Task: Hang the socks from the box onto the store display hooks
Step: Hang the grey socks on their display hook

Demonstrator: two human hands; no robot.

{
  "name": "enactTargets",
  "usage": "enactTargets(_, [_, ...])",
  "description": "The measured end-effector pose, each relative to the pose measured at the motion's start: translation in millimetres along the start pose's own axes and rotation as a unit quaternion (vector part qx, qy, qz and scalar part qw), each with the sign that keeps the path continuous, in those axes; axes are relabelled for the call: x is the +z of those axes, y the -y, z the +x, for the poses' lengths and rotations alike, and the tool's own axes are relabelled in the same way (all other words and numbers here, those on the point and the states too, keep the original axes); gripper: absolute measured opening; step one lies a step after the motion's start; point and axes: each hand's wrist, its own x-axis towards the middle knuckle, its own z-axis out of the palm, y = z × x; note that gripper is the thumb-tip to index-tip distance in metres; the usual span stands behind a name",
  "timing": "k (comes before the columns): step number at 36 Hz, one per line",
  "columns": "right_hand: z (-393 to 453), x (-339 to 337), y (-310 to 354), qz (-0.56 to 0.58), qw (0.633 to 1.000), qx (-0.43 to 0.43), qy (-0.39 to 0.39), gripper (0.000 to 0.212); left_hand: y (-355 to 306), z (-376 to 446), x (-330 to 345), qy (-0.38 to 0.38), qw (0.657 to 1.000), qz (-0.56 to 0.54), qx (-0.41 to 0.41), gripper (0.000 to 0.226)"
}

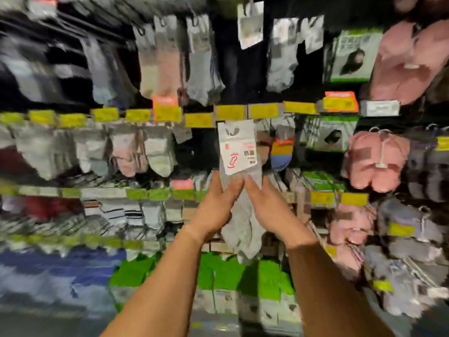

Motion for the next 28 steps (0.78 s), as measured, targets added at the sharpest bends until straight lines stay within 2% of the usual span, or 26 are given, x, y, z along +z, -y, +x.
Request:
enactTargets(2, [25, 19, 9, -0.007, 1.0, -0.017, -0.001, 0.094, 7, 15, -33, 0.003, 1.0, -0.011, 0.026, 0.05])
enactTargets(4, [45, 32, 24, 0.005, 1.0, -0.025, 0.011, 0.093, 12, 34, -57, 0.018, 0.999, -0.029, 0.029, 0.06])
enactTargets(7, [70, 50, 44, 0.015, 0.998, -0.055, 0.013, 0.063, 16, 55, -82, 0.0, 0.998, -0.051, 0.045, 0.061])
enactTargets(8, [78, 55, 50, 0.015, 0.998, -0.054, 0.012, 0.06, 19, 64, -90, -0.005, 0.996, -0.068, 0.051, 0.06])
enactTargets(11, [104, 65, 64, 0.023, 0.997, -0.075, 0.014, 0.079, 11, 83, -109, -0.002, 0.994, -0.105, 0.042, 0.052])
enactTargets(13, [123, 73, 69, 0.03, 0.996, -0.084, 0.003, 0.081, 3, 98, -119, -0.016, 0.993, -0.1, 0.062, 0.039])
enactTargets(16, [144, 85, 80, 0.033, 0.996, -0.072, -0.051, 0.068, 1, 123, -131, -0.014, 0.989, -0.115, 0.094, 0.028])
enactTargets(20, [162, 98, 96, 0.0, 0.971, -0.105, -0.214, 0.044, 6, 152, -145, -0.037, 0.984, -0.151, 0.089, 0.025])
enactTargets(25, [193, 109, 125, 0.065, 0.969, -0.108, -0.211, 0.032, 1, 189, -171, -0.005, 0.989, -0.102, 0.112, 0.025])
enactTargets(28, [209, 112, 137, 0.088, 0.959, -0.126, -0.237, 0.036, -3, 212, -190, 0.009, 0.991, -0.031, 0.131, 0.035])
